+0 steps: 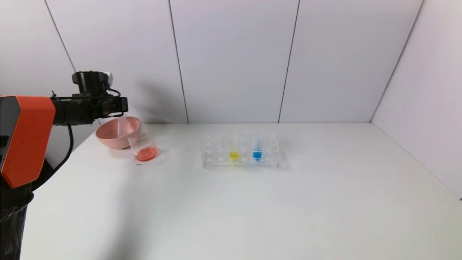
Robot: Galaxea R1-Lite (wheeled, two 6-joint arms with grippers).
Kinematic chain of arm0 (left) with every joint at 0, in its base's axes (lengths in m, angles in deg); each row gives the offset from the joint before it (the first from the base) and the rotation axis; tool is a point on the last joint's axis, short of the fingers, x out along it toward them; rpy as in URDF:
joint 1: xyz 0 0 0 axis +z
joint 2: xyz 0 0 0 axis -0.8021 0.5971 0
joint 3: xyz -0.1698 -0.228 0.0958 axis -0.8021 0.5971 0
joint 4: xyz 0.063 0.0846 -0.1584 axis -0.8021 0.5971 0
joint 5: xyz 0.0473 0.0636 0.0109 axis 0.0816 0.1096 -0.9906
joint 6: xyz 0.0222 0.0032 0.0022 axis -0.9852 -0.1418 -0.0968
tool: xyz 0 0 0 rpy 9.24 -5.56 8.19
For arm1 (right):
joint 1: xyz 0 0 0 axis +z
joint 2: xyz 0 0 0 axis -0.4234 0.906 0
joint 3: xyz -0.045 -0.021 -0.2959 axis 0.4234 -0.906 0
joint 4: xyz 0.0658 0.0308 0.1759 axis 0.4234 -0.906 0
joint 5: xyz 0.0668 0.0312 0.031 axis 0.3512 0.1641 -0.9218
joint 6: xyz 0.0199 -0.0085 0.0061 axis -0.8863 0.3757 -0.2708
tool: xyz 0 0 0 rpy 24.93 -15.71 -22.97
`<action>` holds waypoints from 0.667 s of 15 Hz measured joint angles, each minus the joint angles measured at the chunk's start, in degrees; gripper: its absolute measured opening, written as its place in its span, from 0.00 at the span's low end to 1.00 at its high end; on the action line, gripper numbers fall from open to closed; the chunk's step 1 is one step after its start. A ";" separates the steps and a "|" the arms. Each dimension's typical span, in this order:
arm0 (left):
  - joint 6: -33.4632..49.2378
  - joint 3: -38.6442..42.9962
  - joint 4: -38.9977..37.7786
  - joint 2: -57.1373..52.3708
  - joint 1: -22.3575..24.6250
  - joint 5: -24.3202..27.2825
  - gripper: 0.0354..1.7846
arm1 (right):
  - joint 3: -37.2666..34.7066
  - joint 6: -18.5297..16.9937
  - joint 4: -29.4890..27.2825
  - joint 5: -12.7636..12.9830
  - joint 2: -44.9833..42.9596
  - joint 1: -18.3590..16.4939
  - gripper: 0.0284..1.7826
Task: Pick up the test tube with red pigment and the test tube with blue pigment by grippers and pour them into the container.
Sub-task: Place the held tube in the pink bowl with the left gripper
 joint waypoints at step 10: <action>0.90 5.33 -2.89 -5.78 -0.44 0.15 0.99 | 0.00 0.00 0.00 0.00 0.00 0.00 1.00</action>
